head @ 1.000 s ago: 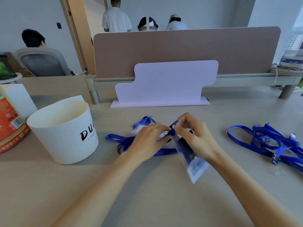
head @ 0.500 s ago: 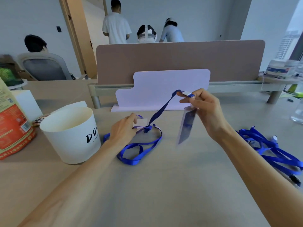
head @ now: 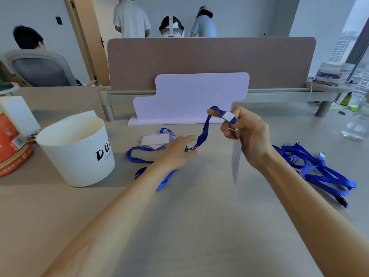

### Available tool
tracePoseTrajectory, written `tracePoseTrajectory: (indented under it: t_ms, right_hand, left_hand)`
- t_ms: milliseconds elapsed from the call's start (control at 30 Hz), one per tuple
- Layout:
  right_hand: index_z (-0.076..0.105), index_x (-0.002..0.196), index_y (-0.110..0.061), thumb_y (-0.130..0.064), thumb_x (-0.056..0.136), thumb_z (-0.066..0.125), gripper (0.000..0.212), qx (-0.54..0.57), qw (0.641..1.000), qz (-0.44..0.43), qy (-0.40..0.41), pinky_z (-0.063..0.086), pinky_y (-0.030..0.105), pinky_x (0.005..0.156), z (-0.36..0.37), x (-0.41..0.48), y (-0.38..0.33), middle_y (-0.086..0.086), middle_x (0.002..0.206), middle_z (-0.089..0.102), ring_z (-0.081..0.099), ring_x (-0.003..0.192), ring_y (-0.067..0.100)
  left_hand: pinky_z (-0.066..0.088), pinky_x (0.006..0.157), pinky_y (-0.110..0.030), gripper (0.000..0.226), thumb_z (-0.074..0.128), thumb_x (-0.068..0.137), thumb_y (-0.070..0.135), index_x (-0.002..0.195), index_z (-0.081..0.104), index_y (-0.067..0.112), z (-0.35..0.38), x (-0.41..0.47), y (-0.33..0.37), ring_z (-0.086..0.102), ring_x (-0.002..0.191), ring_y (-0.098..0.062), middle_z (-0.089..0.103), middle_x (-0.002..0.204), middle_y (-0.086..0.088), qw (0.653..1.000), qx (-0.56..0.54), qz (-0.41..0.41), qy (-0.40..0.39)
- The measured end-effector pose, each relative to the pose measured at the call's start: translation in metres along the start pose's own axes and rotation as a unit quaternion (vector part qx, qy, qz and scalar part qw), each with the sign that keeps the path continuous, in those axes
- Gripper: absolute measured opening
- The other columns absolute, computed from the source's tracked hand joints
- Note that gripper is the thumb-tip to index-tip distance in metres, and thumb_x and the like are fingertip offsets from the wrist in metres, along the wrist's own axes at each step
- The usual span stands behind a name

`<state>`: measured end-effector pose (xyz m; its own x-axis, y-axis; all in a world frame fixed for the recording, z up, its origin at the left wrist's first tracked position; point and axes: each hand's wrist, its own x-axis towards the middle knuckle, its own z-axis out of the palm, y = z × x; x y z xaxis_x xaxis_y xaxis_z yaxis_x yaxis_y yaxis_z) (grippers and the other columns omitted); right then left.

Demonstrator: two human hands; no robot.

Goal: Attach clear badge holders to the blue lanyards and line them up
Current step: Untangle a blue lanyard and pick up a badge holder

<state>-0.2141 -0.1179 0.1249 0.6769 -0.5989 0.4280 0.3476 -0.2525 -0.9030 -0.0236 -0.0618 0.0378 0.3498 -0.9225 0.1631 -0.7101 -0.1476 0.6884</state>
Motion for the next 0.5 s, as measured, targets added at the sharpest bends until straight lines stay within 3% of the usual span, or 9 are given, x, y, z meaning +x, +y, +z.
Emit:
tracePoseTrajectory:
  t_ms: [67,100,200,267,333,400,500]
  right_hand:
    - [0.022,0.068,-0.008,-0.005,0.069,0.033,0.011,-0.016,1.000,-0.001,0.012,0.012,0.045,0.066,-0.005,-0.003,0.000,-0.007,0.055,0.061,0.058,0.100,0.048]
    - [0.022,0.068,-0.008,-0.005,0.069,0.032,0.011,-0.022,1.000,-0.001,0.021,0.013,0.044,0.065,-0.008,-0.005,-0.001,-0.007,0.055,0.062,0.058,0.094,0.045]
    - [0.023,0.068,-0.004,-0.007,0.069,0.031,0.008,-0.038,0.998,0.006,0.053,0.018,0.037,0.060,-0.015,-0.011,-0.004,-0.009,0.053,0.062,0.043,0.067,0.037]
    - [0.026,0.067,-0.001,-0.007,0.067,0.031,0.008,-0.042,0.997,0.013,0.067,0.020,0.035,0.058,-0.019,-0.014,-0.003,-0.010,0.056,0.065,0.034,0.066,0.032]
    - [0.024,0.067,-0.005,-0.006,0.068,0.031,0.007,-0.041,0.996,0.024,0.070,0.022,0.035,0.058,-0.022,-0.014,0.001,-0.008,0.062,0.069,0.036,0.074,0.042]
    - [0.026,0.065,-0.006,-0.006,0.069,0.031,0.007,-0.032,0.995,0.049,0.077,0.024,0.033,0.057,-0.023,-0.014,0.007,-0.002,0.071,0.073,0.035,0.078,0.035]
    - [0.044,0.058,-0.002,0.002,0.077,0.028,0.026,-0.035,0.992,0.082,0.091,0.028,0.032,0.059,-0.023,-0.013,0.018,0.006,0.082,0.076,0.029,0.066,0.028]
  left_hand:
    - [0.037,0.068,-0.029,0.013,0.053,0.092,0.028,0.097,0.063,0.022,0.004,0.006,-0.001,0.047,0.076,-0.016,0.052,0.077,0.009,1.000,0.026,0.002,0.013]
    - [0.035,0.063,-0.030,0.016,0.051,0.092,0.028,0.086,0.061,0.017,0.005,0.009,-0.006,0.045,0.071,-0.017,0.049,0.070,0.006,0.999,0.051,-0.002,0.014]
    - [0.036,0.060,-0.030,0.026,0.041,0.098,0.025,0.082,0.058,0.014,0.002,0.018,-0.018,0.051,0.073,-0.020,0.055,0.071,0.004,0.995,0.089,-0.040,0.032]
    - [0.040,0.071,-0.029,0.029,0.033,0.100,0.020,0.097,0.060,0.012,-0.005,0.024,-0.014,0.054,0.082,-0.018,0.063,0.090,0.002,0.994,0.003,-0.083,0.068]
    - [0.041,0.068,-0.024,0.026,0.031,0.100,0.017,0.098,0.057,0.012,-0.016,0.026,-0.001,0.050,0.075,-0.015,0.065,0.099,0.000,0.976,-0.157,-0.106,0.111]
    - [0.041,0.060,-0.020,0.024,0.031,0.099,0.016,0.089,0.053,0.017,-0.030,0.024,0.014,0.048,0.069,-0.014,0.069,0.093,0.002,0.950,-0.260,-0.091,0.149]
    - [0.038,0.053,-0.020,0.025,0.032,0.099,0.018,0.085,0.052,0.021,-0.053,0.017,0.026,0.053,0.066,-0.012,0.070,0.084,0.004,0.911,-0.347,-0.061,0.214]
